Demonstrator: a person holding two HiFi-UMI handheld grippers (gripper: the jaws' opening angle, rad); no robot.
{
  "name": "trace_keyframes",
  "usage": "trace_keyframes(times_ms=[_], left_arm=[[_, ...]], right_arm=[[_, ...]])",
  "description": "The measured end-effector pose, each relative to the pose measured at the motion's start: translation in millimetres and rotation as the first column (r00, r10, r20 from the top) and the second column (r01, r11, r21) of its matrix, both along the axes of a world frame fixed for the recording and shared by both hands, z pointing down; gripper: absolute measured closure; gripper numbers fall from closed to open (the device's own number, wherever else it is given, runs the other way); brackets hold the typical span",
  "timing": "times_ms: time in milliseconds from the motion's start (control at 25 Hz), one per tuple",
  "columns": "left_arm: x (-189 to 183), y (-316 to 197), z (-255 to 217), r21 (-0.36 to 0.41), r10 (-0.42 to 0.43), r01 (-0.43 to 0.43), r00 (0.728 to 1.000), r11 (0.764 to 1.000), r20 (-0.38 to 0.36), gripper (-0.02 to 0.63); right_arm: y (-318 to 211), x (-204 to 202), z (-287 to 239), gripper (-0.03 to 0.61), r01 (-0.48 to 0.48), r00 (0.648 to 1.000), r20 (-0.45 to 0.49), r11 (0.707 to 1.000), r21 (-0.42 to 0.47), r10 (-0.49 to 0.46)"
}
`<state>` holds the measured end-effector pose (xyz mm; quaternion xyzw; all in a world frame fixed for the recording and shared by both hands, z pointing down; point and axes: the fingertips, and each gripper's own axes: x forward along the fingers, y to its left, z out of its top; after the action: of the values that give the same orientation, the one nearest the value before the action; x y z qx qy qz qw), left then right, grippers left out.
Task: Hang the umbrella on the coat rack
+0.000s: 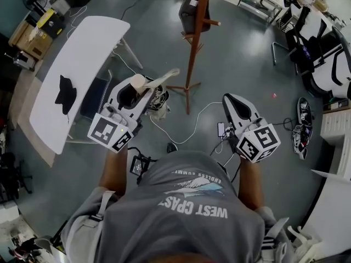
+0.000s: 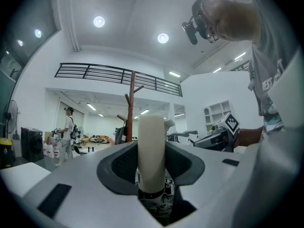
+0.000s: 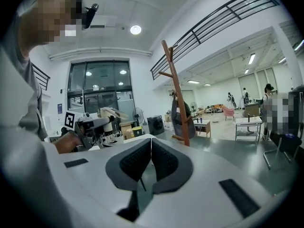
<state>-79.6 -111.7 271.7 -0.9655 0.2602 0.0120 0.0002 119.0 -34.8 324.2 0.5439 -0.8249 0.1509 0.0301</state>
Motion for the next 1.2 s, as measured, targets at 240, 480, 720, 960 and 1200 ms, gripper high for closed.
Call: trace_keyframes(times_ms=[240, 480, 720, 960, 1200], left_arm=[[-11.6, -21.0, 5.3, -0.012, 0.033, -0.033, 0.999, 0.999, -0.027, 0.448], [-22.7, -42.6, 11.9, -0.02, 0.033, -0.034, 0.999, 0.999, -0.038, 0.449], [-23.5, -66.6, 21.9, -0.039, 0.019, -0.02, 0.999, 0.999, -0.039, 0.448], [-13.2, -88.0, 30.6, -0.049, 0.0, -0.002, 0.999, 0.999, -0.035, 0.449], [0.0, -113.5, 40.4, -0.056, -0.029, 0.028, 0.999, 0.998, -0.027, 0.449]], right_arm=[[-10.7, -14.8, 0.7, 0.551, -0.044, 0.999, -0.021, 0.999, -0.017, 0.043], [-22.7, -29.8, 4.8, 0.551, -0.047, 0.998, -0.035, 0.998, -0.034, 0.046], [-35.2, -30.3, 9.1, 0.551, -0.057, 0.998, -0.038, 0.997, -0.045, 0.055], [-48.1, -17.6, 16.6, 0.551, -0.052, 0.998, -0.032, 0.998, -0.046, 0.05], [-70.6, -6.0, 20.5, 0.55, -0.028, 0.999, -0.036, 0.998, -0.064, 0.026]])
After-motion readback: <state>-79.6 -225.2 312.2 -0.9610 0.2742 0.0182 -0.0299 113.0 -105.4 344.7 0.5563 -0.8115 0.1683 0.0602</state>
